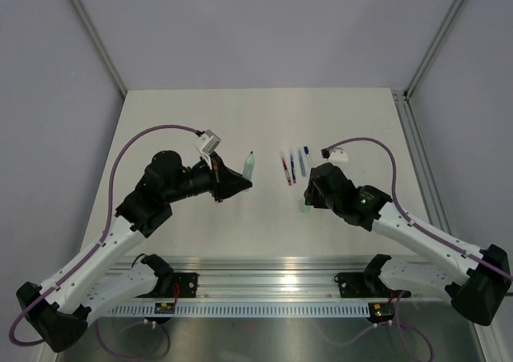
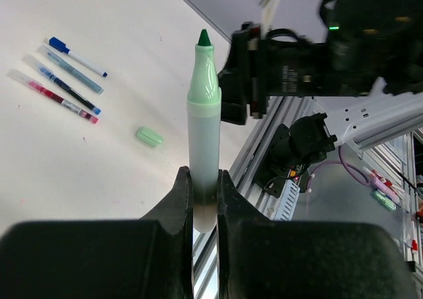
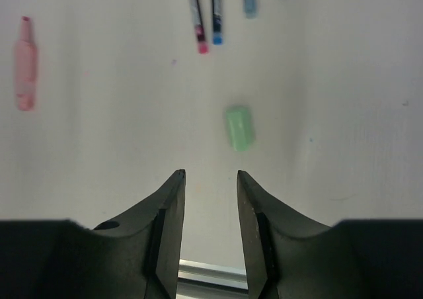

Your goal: Insert the pens into the pen caps

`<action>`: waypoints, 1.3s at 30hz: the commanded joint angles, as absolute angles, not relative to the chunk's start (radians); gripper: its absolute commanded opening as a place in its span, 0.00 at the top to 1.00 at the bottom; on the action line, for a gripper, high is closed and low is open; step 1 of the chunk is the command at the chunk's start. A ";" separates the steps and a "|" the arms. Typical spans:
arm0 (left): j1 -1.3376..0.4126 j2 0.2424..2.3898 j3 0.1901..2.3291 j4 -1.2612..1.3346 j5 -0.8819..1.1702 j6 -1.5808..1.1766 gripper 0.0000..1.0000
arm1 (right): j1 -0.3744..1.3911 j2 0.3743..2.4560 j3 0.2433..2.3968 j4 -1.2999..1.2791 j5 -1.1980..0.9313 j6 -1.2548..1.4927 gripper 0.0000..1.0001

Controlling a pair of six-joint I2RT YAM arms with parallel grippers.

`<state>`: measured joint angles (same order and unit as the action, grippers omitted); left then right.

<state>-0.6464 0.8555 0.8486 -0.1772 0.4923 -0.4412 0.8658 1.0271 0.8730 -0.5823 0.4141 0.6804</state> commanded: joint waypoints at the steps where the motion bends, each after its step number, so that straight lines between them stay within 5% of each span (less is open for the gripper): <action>1: -0.646 0.842 0.887 -0.141 0.491 -0.420 1.00 | 0.758 1.075 0.828 -0.611 0.255 0.611 0.57; 20: -0.646 0.848 0.887 -0.140 0.509 -0.422 1.00 | 0.632 1.563 0.940 -0.496 0.133 0.454 0.42; 30: -0.646 0.856 0.887 -0.135 0.514 -0.425 1.00 | 0.634 1.698 0.983 -0.465 0.146 0.422 0.50; 39: -0.646 0.862 0.885 -0.135 0.520 -0.428 1.00 | 0.632 1.718 0.971 -0.443 0.141 0.443 0.66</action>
